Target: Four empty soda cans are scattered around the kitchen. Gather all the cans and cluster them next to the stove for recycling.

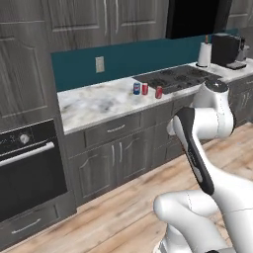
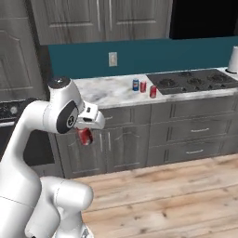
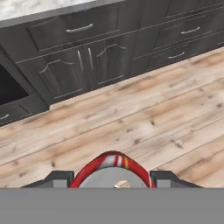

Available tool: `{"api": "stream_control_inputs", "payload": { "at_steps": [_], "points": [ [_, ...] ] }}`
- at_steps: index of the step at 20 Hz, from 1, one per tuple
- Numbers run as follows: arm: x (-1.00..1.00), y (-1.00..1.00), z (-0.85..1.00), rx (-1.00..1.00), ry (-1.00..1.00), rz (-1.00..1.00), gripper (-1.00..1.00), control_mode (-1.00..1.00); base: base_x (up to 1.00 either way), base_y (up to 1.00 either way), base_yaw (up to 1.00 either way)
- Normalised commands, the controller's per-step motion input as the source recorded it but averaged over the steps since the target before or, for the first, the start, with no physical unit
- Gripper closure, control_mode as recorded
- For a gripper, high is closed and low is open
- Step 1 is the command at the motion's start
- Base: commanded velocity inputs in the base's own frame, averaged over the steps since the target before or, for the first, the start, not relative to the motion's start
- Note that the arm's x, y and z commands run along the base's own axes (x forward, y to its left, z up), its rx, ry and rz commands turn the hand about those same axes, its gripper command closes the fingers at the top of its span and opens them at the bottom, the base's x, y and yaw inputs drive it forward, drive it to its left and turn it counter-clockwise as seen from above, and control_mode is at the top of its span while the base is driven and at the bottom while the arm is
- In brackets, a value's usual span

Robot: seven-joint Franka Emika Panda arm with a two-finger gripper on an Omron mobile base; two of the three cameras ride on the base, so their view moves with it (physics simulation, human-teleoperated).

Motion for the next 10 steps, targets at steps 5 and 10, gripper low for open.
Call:
{"api": "stream_control_inputs", "payload": {
  "at_steps": [5,10],
  "points": [
    [0.00,0.00,0.00,0.00,0.00,0.00,1.00,1.00,0.60,-0.13,0.32],
    [0.00,0.00,0.00,0.00,0.00,0.00,1.00,1.00,0.64,-0.17,0.30]
  ]
}}
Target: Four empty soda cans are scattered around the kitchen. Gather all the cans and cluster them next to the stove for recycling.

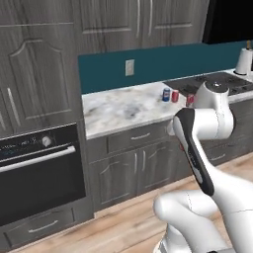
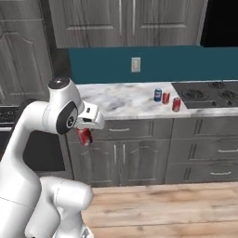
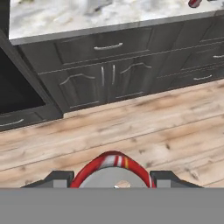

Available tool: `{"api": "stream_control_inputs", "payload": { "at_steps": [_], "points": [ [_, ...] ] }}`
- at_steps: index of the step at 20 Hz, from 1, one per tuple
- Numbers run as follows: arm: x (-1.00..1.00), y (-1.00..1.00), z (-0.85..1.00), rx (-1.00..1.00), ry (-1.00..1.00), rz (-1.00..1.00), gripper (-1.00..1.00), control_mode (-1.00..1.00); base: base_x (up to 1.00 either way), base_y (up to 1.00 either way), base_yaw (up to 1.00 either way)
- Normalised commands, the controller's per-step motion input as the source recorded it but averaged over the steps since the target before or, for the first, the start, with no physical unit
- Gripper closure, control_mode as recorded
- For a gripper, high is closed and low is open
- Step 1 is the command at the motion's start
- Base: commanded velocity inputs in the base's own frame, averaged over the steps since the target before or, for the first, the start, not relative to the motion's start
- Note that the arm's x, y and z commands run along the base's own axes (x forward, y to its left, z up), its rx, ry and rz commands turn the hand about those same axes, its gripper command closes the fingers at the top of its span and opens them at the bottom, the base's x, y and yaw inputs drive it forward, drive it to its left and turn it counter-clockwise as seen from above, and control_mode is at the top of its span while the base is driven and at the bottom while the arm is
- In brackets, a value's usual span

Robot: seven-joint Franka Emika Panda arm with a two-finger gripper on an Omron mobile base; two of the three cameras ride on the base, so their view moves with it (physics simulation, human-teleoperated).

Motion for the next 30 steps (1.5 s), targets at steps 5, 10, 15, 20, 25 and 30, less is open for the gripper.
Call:
{"api": "stream_control_inputs", "payload": {
  "at_steps": [5,10,15,20,25,30],
  "points": [
    [0.00,0.00,0.00,0.00,0.00,0.00,1.00,1.00,0.58,-0.26,0.21],
    [0.00,0.00,0.00,0.00,0.00,0.00,1.00,1.00,0.47,-0.36,0.12],
    [0.00,0.00,0.00,0.00,0.00,0.00,1.00,1.00,0.08,-0.52,0.02],
    [0.00,0.00,0.00,0.00,0.00,0.00,1.00,1.00,0.06,-0.52,0.00],
    [0.00,0.00,0.00,0.00,0.00,0.00,1.00,1.00,0.26,-0.47,0.00],
    [0.00,0.00,0.00,0.00,0.00,0.00,1.00,1.00,0.44,-0.38,0.00]
  ]
}}
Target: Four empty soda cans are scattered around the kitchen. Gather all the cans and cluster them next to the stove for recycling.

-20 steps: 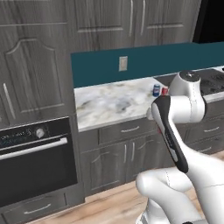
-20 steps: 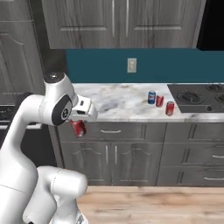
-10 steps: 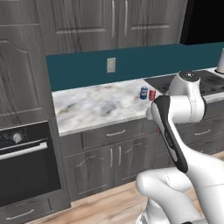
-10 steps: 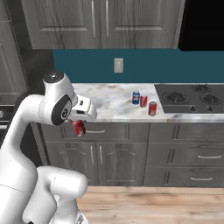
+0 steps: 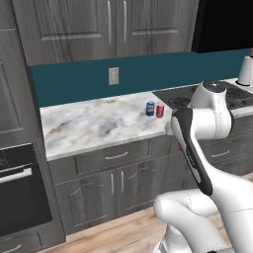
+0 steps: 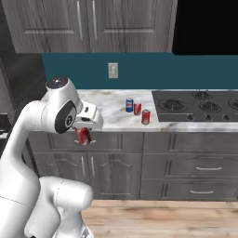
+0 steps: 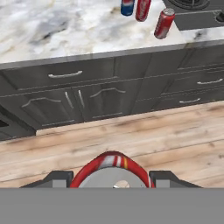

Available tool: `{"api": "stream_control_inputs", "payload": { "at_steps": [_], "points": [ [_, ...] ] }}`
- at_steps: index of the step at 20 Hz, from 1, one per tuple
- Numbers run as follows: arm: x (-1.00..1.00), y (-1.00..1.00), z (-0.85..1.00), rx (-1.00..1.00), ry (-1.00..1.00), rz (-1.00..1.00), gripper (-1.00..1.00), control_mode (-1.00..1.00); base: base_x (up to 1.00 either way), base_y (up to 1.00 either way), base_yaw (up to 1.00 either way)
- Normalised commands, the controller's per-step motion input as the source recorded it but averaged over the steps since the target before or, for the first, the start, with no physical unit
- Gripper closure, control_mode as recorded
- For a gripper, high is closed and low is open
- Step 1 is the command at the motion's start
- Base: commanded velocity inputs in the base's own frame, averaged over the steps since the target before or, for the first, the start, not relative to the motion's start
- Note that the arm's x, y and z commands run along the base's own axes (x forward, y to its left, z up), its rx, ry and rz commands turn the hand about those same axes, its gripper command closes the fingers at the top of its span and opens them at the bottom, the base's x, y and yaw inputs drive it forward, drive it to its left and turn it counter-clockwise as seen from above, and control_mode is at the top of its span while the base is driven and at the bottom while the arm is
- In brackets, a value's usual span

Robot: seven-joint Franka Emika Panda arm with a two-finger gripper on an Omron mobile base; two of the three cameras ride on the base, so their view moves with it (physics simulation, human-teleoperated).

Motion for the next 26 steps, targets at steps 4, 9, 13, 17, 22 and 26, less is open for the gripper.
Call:
{"api": "stream_control_inputs", "payload": {
  "at_steps": [4,9,13,17,22,26],
  "points": [
    [0.00,0.00,0.00,0.00,0.00,0.00,1.00,1.00,0.51,-0.26,0.00],
    [0.00,0.00,0.00,0.00,0.00,0.00,1.00,1.00,0.51,-0.26,0.00],
    [0.00,0.00,0.00,0.00,0.00,0.00,1.00,1.00,0.43,-0.29,0.00],
    [0.00,0.00,0.00,0.00,0.00,0.00,1.00,1.00,0.40,-0.31,0.00],
    [0.00,0.00,0.00,0.00,0.00,0.00,1.00,1.00,0.27,-0.27,0.00],
    [0.00,0.00,0.00,0.00,0.00,0.00,1.00,1.00,0.35,-0.15,0.00]
  ]
}}
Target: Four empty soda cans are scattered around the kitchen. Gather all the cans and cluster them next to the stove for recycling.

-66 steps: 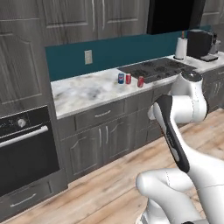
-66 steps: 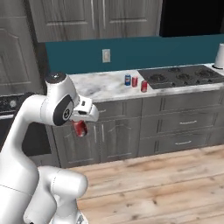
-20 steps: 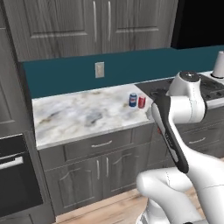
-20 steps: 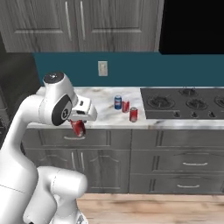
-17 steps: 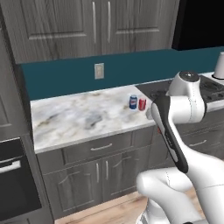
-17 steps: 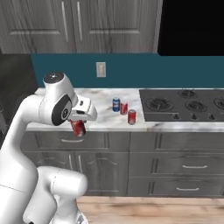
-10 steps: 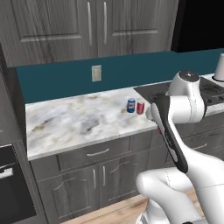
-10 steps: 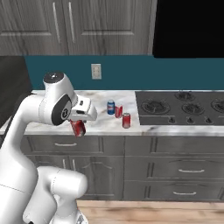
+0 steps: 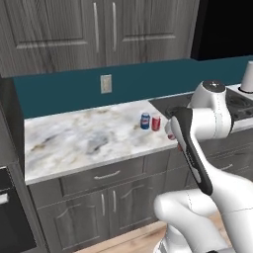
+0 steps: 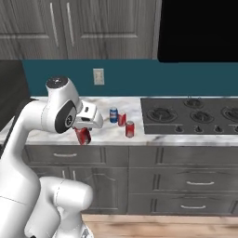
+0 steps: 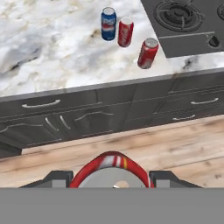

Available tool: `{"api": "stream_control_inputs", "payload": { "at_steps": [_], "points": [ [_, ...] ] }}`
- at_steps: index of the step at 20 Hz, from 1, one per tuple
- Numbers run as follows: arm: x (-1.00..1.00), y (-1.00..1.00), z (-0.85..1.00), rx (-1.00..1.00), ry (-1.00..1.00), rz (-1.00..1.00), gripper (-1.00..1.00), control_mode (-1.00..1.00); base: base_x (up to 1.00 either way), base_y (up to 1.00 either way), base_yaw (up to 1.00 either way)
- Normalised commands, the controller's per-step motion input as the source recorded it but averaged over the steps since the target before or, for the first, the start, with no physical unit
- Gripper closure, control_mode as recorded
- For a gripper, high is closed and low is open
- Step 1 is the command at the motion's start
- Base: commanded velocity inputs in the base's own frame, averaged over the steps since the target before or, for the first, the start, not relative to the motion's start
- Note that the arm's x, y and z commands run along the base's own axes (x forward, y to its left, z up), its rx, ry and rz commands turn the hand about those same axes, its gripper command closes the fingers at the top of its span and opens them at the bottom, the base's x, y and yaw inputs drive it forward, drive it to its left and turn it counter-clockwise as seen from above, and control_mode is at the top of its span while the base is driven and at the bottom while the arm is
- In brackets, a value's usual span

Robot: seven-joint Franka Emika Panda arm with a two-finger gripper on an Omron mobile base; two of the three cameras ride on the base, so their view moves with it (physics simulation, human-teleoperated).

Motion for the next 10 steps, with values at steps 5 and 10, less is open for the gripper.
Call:
{"api": "stream_control_inputs", "payload": {
  "at_steps": [5,10],
  "points": [
    [0.00,0.00,0.00,0.00,0.00,0.00,1.00,1.00,0.45,-0.01,0.00],
    [0.00,0.00,0.00,0.00,0.00,0.00,1.00,1.00,0.45,-0.02,0.00]
  ]
}}
